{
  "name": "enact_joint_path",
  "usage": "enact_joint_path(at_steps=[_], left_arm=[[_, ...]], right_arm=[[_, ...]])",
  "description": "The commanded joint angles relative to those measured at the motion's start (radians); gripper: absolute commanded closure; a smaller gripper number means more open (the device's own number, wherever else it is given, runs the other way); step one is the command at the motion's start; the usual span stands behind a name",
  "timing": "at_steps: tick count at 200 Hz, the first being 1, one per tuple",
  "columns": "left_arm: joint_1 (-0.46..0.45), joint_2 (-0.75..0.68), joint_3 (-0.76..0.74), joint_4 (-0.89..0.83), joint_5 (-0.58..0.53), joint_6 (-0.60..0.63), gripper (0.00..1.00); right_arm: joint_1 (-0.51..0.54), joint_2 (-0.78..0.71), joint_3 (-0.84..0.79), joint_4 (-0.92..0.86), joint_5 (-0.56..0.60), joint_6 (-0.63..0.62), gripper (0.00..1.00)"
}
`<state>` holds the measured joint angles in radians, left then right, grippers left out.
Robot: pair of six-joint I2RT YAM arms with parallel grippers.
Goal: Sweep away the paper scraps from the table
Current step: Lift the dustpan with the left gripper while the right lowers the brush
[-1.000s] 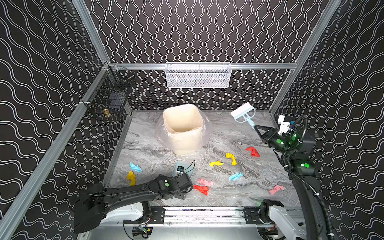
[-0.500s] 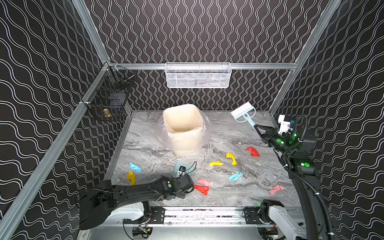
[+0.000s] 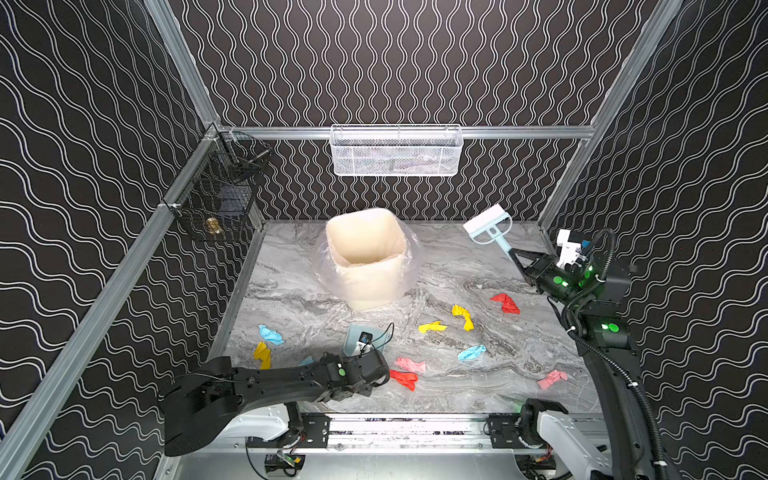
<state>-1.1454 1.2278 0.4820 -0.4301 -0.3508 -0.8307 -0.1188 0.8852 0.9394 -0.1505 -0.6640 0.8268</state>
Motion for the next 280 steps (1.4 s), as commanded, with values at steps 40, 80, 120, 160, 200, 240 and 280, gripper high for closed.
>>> enact_joint_path(at_steps=[40, 80, 120, 160, 200, 240, 280], left_arm=[[-0.001, 0.017, -0.007, 0.008, 0.013, 0.013, 0.72], [-0.001, 0.009, -0.014, 0.007, 0.019, 0.017, 0.79], [-0.001, -0.004, -0.008, 0.000, 0.018, 0.028, 0.84], [-0.001, -0.034, 0.031, -0.056, 0.015, 0.057, 0.87], [-0.001, -0.072, 0.125, -0.183, 0.018, 0.133, 0.87], [-0.005, -0.041, 0.239, -0.271, 0.073, 0.269, 0.88], [-0.014, 0.003, 0.344, -0.314, 0.121, 0.410, 0.89]], right_arm=[[-0.002, -0.002, 0.001, 0.031, 0.002, 0.001, 1.00], [-0.005, -0.003, -0.004, 0.029, 0.003, 0.003, 1.00], [-0.005, -0.002, -0.007, 0.023, 0.001, 0.003, 1.00], [-0.005, 0.007, 0.016, -0.046, 0.003, -0.036, 1.00], [-0.005, 0.047, 0.146, -0.320, 0.043, -0.198, 1.00], [-0.005, 0.150, 0.346, -0.749, 0.176, -0.421, 1.00], [-0.005, 0.215, 0.478, -1.032, 0.322, -0.550, 1.00]])
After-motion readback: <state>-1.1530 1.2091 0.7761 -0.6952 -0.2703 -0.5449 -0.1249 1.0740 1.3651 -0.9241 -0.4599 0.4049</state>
